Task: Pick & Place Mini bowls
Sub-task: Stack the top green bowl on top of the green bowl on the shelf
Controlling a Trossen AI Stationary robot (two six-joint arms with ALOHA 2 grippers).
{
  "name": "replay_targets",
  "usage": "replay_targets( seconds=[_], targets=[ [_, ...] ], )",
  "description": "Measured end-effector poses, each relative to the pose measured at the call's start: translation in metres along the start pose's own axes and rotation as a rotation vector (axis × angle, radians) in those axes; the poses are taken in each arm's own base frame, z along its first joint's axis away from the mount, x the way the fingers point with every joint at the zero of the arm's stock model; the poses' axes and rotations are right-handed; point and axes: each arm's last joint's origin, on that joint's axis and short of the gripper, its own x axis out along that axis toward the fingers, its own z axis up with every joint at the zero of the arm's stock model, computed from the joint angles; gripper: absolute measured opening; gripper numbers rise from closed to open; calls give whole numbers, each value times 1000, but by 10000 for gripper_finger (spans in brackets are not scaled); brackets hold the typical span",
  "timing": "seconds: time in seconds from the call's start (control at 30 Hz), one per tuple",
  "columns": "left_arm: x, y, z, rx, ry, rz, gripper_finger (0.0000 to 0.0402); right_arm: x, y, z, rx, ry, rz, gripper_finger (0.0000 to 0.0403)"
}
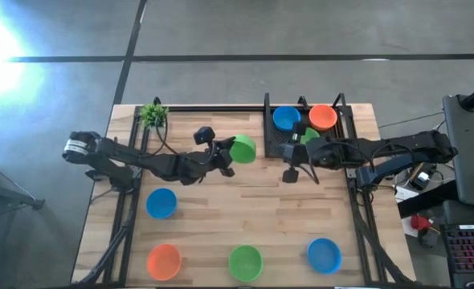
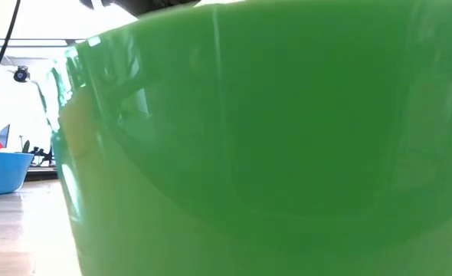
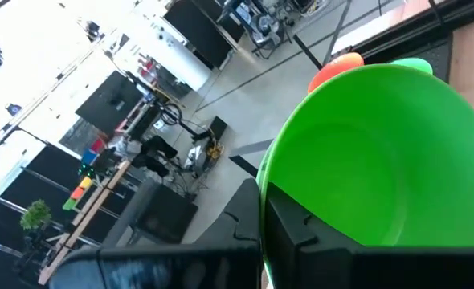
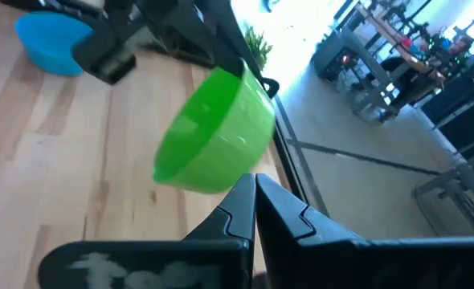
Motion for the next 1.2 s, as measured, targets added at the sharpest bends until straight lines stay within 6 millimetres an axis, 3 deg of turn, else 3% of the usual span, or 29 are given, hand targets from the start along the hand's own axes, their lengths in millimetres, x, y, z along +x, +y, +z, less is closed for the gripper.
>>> replay_targets(
  seconds=[0.4,0.57,1.2],
  targets=[
    [5,6,2,-30,-9,25,0,3,4,2,68,-110,75,80],
    [6,9,4,-60,-29,44,0,15,11,3,69,-169,108,95],
    [5,12,9,-65,-52,63,0,62,23,8,0,-39,-252,93]
  ],
)
